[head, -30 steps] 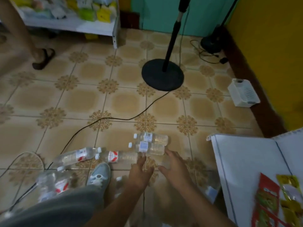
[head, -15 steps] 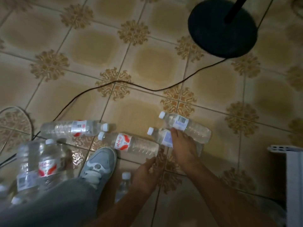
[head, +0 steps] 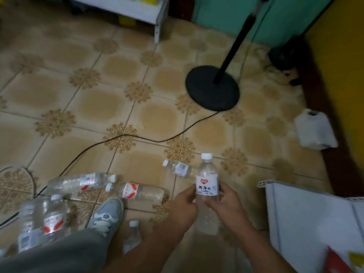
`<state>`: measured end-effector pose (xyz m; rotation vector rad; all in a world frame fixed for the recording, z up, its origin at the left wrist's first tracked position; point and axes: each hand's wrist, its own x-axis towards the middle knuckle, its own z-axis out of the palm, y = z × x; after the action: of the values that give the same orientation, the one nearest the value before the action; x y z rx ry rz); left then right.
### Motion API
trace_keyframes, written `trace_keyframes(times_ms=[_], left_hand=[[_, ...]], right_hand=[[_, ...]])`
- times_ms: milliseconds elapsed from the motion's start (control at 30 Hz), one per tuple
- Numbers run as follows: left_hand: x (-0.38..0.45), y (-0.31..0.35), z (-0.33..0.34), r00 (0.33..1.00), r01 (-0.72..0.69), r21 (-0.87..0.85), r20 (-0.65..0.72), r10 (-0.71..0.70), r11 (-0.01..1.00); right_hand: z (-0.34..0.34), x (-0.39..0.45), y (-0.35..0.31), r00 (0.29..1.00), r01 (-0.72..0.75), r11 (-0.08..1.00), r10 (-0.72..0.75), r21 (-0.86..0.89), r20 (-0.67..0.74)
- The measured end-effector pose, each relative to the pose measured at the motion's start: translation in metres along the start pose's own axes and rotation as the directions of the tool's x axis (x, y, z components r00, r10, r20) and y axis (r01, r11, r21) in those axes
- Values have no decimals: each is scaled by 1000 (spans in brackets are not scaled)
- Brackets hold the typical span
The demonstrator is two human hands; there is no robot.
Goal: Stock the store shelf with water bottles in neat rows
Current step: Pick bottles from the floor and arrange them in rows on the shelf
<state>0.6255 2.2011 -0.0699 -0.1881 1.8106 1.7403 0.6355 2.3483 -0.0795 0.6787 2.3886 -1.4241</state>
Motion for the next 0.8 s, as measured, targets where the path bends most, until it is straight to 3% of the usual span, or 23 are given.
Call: trace_keyframes(times_ms=[167,300,433,600,800], left_hand=[[-67,105,38,961,-237,-39,139,240,971],[-136,183,73,849,-411,-57,339,405,910],[-212,246,119,683,-513,-150,525,508,845],[-303,289,187,418,-608,-282,681,601,742],[-407,295,258,169,-597,-335,836,522,729]], right_hand=[[-90,-80,-80,975,153,987,-142,53,-168],[-165,-172,-138,924,248,964,-205,94,-323],[-232,-277,-170,814,333,940,-246,77,-527],[-290,-408,-179,643,369,929,-237,24,-728],[-320,-557,-162,444,280,960,-134,-5,-886]])
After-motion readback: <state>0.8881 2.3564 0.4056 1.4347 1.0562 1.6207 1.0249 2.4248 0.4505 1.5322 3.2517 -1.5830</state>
